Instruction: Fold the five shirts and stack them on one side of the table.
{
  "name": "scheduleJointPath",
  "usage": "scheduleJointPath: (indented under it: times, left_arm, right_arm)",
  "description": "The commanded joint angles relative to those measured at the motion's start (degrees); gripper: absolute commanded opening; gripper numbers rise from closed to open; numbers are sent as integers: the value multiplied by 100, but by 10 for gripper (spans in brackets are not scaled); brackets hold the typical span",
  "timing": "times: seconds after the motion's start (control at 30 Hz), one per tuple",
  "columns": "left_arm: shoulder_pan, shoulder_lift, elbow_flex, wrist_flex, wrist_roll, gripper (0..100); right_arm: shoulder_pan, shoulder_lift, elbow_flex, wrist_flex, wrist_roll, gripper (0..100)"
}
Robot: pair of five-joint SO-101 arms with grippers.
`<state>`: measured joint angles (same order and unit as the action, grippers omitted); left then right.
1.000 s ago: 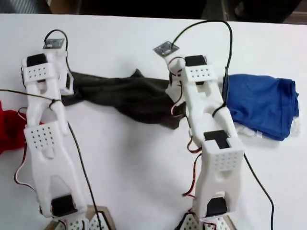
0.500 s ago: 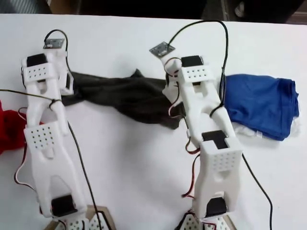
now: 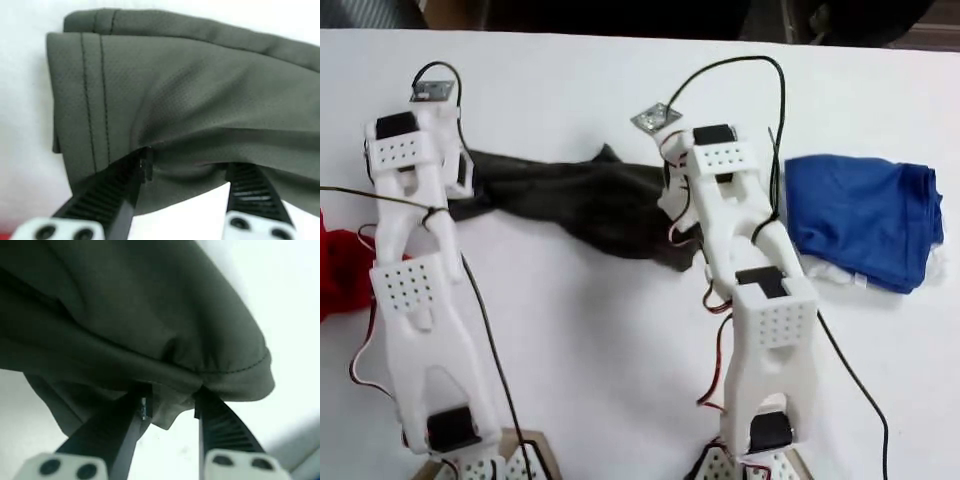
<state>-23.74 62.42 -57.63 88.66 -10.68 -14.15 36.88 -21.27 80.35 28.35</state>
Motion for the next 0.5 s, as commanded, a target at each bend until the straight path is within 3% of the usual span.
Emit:
scheduleJointPath:
  times: [0.0,0.1,0.47]
  left_arm:
    - [-237,44,-84,0,79,260]
    - [-237,44,-84,0,79,260]
    - [-237,44,-84,-9,79,260]
  right_arm:
    - [13,-48,-246,-40,-44,120]
    - [13,-48,-448,-4,-53,19]
    - [4,-48,-1679,760,-369,21]
